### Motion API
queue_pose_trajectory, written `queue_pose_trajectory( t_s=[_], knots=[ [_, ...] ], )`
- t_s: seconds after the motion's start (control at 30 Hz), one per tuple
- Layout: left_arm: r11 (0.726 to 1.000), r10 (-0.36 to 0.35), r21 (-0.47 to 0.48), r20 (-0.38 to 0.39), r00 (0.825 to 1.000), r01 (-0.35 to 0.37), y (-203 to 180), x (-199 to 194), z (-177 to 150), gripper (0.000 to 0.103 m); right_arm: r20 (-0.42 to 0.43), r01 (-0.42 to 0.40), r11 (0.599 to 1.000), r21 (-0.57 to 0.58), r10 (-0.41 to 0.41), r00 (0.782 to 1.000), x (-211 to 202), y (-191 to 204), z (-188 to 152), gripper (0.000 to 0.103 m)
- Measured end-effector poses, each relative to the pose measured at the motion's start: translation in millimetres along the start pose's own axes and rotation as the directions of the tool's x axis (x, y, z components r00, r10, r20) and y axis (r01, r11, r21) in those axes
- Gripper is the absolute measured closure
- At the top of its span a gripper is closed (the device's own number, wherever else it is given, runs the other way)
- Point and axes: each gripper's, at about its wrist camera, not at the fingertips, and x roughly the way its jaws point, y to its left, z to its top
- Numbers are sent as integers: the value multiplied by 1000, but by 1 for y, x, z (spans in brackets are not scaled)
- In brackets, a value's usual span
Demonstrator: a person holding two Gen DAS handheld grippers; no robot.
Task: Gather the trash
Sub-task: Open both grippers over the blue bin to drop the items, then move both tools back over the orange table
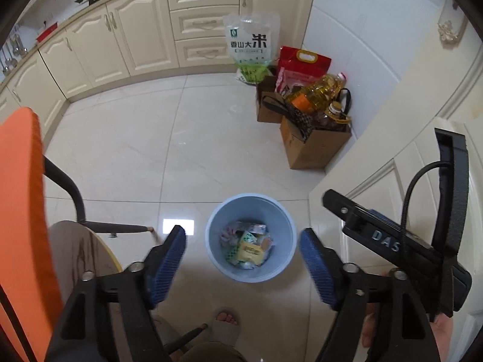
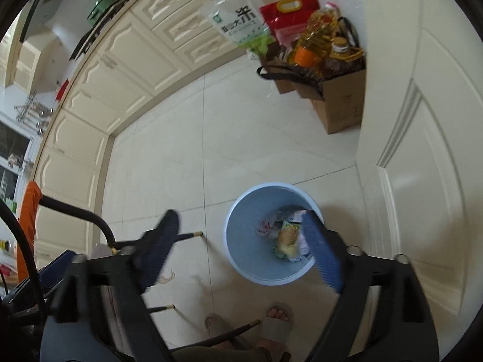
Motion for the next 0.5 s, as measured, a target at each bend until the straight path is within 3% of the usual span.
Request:
queue_pose_trajectory(
  t_s=[0.1, 0.33, 0.5],
  knots=[
    [1000, 10, 24, 41, 999, -11, -8, -13, -10, 7, 14, 17, 1000, 10, -17, 1000, -13, -1, -3, 0],
    [998, 11, 55, 136, 991, -19, -19, -55, -46, 4, 69, 47, 999, -27, -45, 997, -62, 16, -15, 0],
    [999, -2, 49, 233, 973, -9, -3, -103, -78, 3, 149, 36, 998, -47, -29, 988, -116, 39, -26, 0]
  ],
)
